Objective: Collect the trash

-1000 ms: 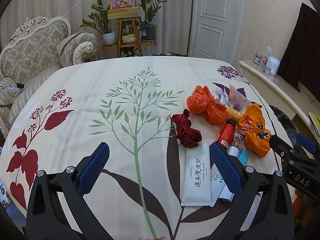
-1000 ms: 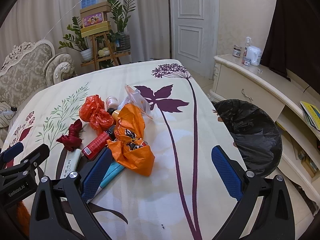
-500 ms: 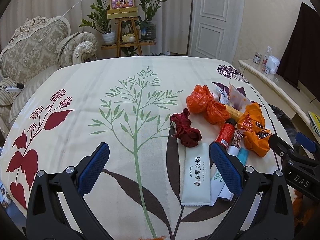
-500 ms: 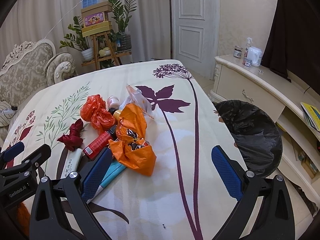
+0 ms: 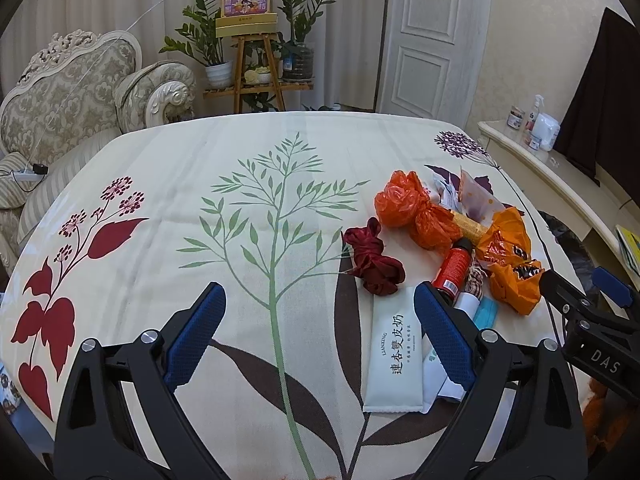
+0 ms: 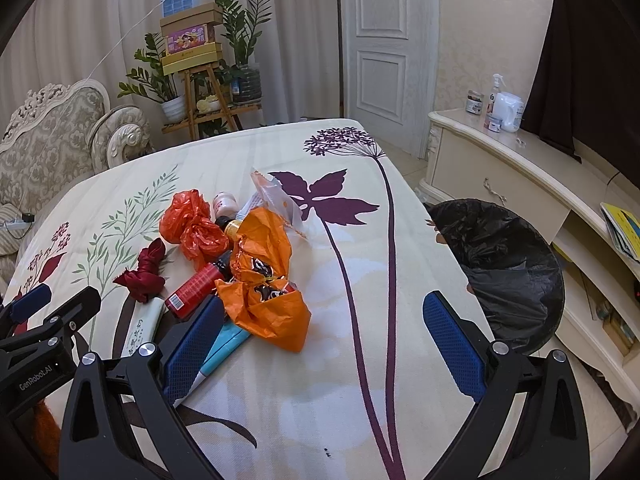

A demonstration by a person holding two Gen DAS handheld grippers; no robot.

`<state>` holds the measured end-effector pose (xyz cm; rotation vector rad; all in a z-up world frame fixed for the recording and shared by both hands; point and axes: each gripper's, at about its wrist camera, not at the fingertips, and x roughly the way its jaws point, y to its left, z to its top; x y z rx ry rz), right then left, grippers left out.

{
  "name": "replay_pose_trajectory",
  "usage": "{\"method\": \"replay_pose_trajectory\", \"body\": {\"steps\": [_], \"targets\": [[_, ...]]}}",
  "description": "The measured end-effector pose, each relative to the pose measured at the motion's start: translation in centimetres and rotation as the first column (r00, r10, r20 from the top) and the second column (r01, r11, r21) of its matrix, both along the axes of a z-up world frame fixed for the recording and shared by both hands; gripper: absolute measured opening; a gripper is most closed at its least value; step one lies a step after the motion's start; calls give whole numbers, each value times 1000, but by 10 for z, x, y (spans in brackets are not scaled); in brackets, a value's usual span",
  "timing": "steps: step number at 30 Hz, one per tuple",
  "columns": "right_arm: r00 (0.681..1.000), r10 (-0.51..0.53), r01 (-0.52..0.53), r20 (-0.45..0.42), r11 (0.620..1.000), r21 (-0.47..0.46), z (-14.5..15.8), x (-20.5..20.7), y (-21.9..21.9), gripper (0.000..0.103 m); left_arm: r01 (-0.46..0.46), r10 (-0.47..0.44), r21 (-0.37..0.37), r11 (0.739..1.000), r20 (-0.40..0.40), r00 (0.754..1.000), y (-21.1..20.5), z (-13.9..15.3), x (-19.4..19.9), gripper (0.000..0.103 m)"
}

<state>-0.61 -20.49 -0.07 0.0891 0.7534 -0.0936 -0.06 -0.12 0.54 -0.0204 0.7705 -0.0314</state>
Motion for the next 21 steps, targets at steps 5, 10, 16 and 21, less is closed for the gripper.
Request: {"method": "replay_pose_trajectory", "body": {"steps": [5,10,16,21], "targets": [[1000,0,0,5,1000,8,1,1,-3,97,-9,9,-5,1000,-6,1000,5,-2,2,93],[1000,16,-16,7,1000,4,2,5,-1,93,-16,16,-5,1000,-7,1000,11,-2,4,93],[999,39,-39,-32,999,17,-4,18,8,57,-23,23,3,1000,-8,1000,19,-3,8,93],[997,70,-70,-45,997,15,-8,26,19,57,-19,19,-16,1000,-34,999,24,-7,13,92]]}}
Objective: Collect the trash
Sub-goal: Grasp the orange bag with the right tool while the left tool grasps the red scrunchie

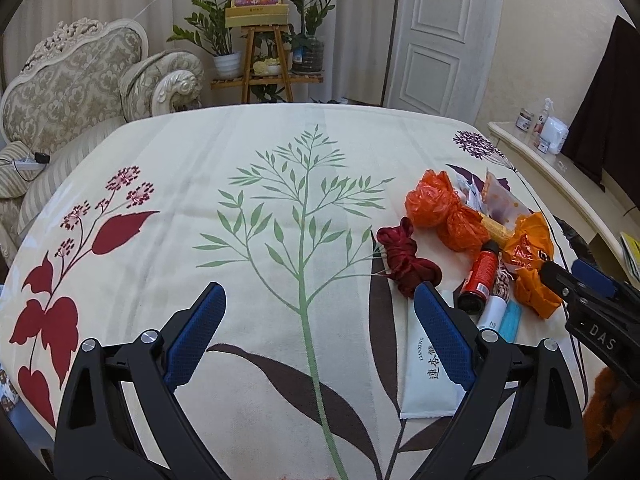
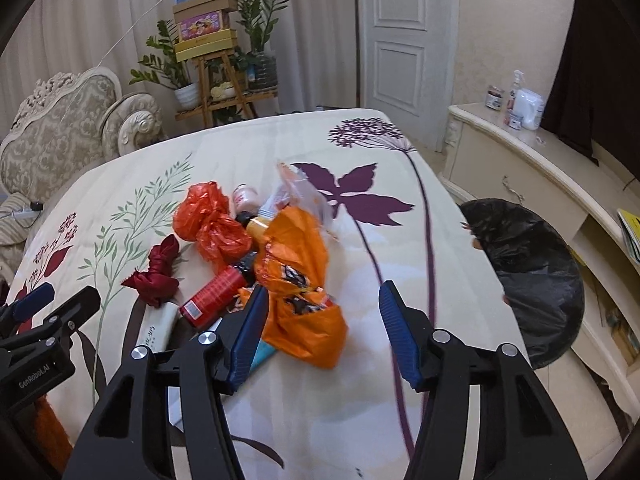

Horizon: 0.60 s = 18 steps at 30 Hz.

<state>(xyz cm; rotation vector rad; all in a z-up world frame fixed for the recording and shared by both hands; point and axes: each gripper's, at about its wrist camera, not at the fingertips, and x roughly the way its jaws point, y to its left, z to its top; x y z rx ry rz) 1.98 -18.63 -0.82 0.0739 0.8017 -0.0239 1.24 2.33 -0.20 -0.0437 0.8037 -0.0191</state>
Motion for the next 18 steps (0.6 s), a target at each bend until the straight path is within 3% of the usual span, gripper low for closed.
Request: {"method": "replay_pose_trajectory", "body": {"steps": [3,5,7,11,18], "targets": [[1000,14,-14,-14,1000,-4,-4,7,6,57,2,-2,-2,1000,-16,1000,2,-3,3,76],[999,24,-24,-25,1000,1,-7,10,9,56,9,-9,-14,1000,-28,1000,3,-5,4,76],[998,40,-39,-39,999,14,-9,12,10,42,17,-18,-17,1000,-28,999,3,-5,3,76],[997,61,-59,-46,998,35,-11,12,11,33,25,-25,-29,999,-18,1000,1,-4,4,76],[999,49,-48,-16,998,48,-2,5,2,30,62,-64,-48,997,-39,997,-14,-4,13,77]]}}
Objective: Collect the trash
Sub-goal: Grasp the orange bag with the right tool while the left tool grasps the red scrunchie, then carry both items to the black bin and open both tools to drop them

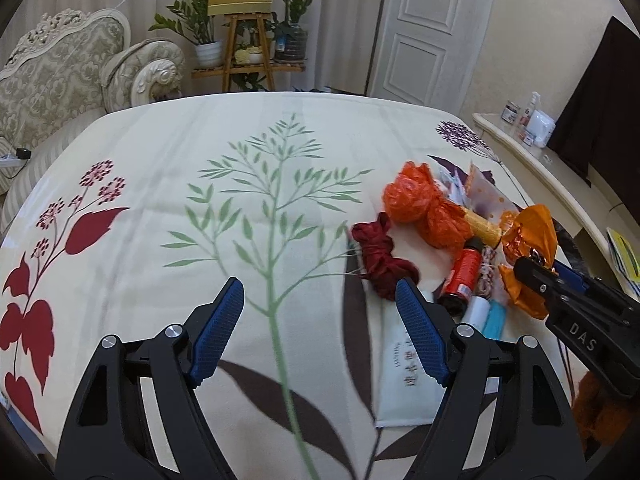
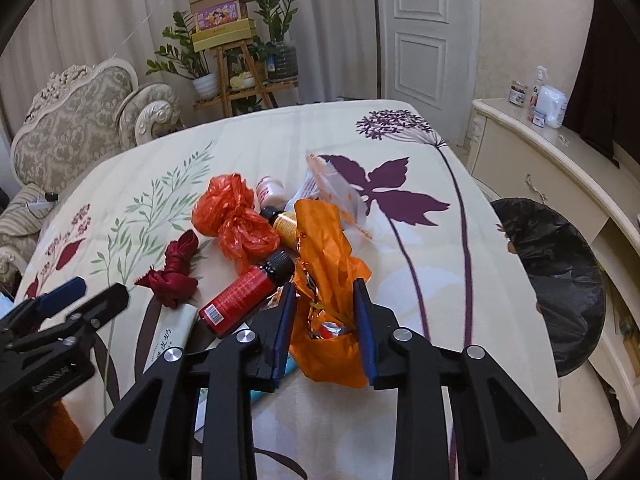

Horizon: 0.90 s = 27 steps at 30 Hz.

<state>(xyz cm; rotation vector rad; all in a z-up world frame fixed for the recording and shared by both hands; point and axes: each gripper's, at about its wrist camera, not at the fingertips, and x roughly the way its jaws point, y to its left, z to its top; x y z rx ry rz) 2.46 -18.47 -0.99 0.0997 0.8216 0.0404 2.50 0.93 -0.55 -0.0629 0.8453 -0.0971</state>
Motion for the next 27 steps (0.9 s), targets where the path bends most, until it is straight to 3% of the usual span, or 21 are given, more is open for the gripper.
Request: {"method": "replay_pose_trajectory", "body": {"steps": [8,12,15,17,21,27], "targets": [[999,-31,31,7,1000,3,2,0,-18,30,61,-62,-18,998,-59,996,-24,-9,24,75],[999,-38,38,0,999,13,0,3,-25,30,85,-85,-5,996,-101,991,-31,-19,36,53],[999,-40,40,-4,999,19,-1,4,-27,30,100,-105,-48,994,-115,988,-29,-23,38,33],[999,-40,40,-6,999,24,-2,6,-28,30,104,-109,-52,993,-102,989,-29,-23,37,27],[999,-37,38,-10,999,27,-4,5,-26,30,103,-105,-25,994,-66,992,-29,-18,31,21],[999,-39,39,-6,999,21,-4,4,-26,30,71,-71,-4,997,-2,997,-26,-4,20,20]]}}
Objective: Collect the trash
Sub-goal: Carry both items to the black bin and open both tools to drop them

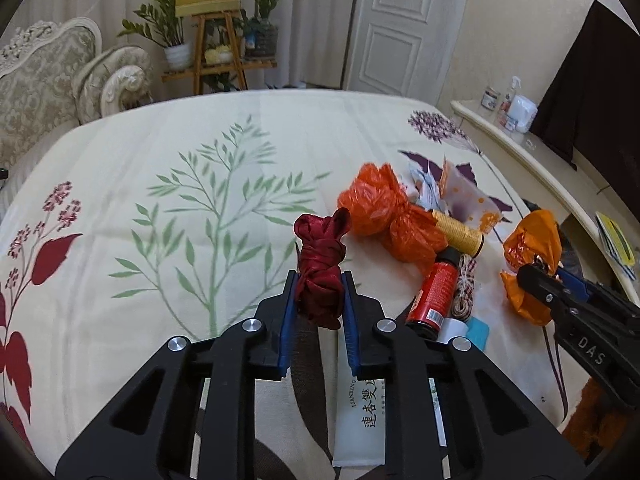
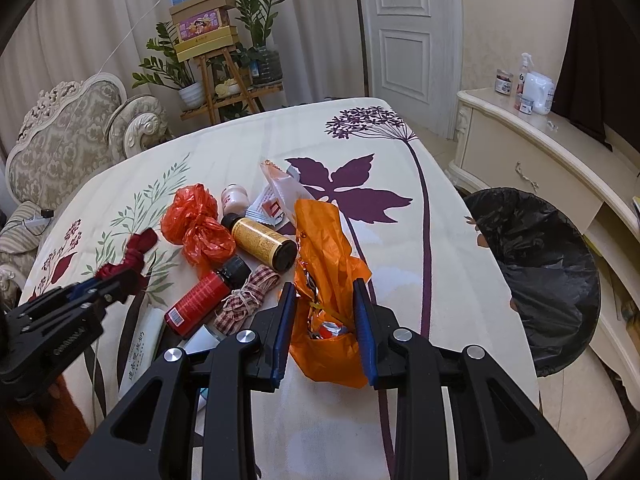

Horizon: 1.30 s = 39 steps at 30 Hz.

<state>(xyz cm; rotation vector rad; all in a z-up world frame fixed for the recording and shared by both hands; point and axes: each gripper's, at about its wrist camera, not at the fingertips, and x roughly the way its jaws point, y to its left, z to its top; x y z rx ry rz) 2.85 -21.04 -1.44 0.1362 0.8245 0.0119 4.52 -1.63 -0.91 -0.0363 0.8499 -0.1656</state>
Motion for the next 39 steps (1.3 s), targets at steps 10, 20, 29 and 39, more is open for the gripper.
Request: {"method": "replay_pose_trajectory", "body": {"steps": [10,20,29,39], "targets": [[998,-47,48,46,998,-27,15,-9,-18,30,39,-38,-20,999,82,996,-27,30,-12,20],[978,-194,199,83,978,-67,30,-14,-85,30,178,-174,-28,984,111,979,-110,38,4,20],[951,-297,304,87,949,-87,23,-10,-149,30,267,-263,-26,963,109,959,-191,35,24,20],[935,-352,354,42,932,-81,3,6,-198,30,336,-337,26,941,64,939,-265,12,48,20]]}}
